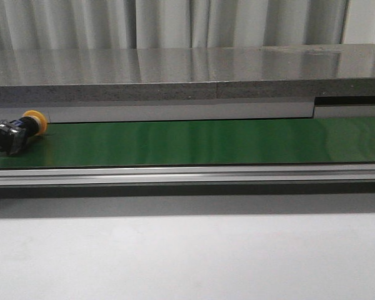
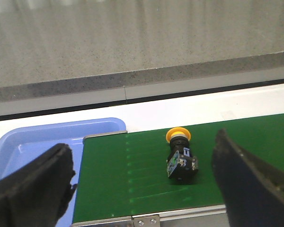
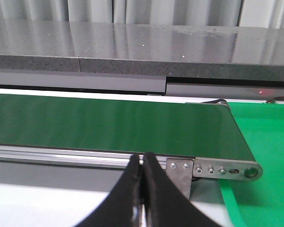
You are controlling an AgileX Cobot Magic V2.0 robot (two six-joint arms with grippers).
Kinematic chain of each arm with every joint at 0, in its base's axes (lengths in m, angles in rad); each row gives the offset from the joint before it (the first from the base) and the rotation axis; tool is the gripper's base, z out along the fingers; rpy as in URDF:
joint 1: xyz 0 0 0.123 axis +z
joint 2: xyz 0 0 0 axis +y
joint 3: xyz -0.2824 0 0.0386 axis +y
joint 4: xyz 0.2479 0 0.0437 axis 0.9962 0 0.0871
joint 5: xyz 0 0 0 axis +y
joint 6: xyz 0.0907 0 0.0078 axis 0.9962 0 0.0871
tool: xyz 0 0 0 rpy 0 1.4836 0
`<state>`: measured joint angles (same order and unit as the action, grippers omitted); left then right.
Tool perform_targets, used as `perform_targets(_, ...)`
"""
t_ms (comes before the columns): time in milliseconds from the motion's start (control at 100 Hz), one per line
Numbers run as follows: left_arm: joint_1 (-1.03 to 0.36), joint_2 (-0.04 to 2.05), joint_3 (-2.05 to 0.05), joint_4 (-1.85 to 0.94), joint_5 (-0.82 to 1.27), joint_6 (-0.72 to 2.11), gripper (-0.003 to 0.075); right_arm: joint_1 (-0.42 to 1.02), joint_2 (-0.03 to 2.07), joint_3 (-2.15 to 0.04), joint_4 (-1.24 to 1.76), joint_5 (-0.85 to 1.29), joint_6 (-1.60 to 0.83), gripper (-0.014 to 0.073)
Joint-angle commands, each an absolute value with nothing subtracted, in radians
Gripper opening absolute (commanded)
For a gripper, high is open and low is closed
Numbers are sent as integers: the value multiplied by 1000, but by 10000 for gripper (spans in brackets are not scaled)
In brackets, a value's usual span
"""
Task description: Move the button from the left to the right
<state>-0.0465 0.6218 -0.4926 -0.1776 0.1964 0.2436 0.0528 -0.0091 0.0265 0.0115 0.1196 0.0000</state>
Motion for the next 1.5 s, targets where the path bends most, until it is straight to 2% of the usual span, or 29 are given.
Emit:
perform_targets(0,-57,543,-449,-194,82,242,579,46,-25,9,8,34,0,-68)
perform_targets(220,-57,388,-352,-198,94,242,579,46,-25,9,8,34,0,-68)
perform_targets(370,-57,359,-337,-198,100,242,575,46,-25,9,8,34,0,-68)
perform_targets(550,-57,359,-337,-198,102,242,522,46,-25,9,8,34,0,-68)
perform_targets(690,-57,359,-337,-198,119,242,388,46,-25,9,8,34,0,-68)
perform_targets(990,-57,359,-337,-198,156,242,-15,46,-25,9,8,34,0,-68)
perform_targets(1490,-57,359,-337,-198,156,242,-19,46,-25,8,8,9,0,-68)
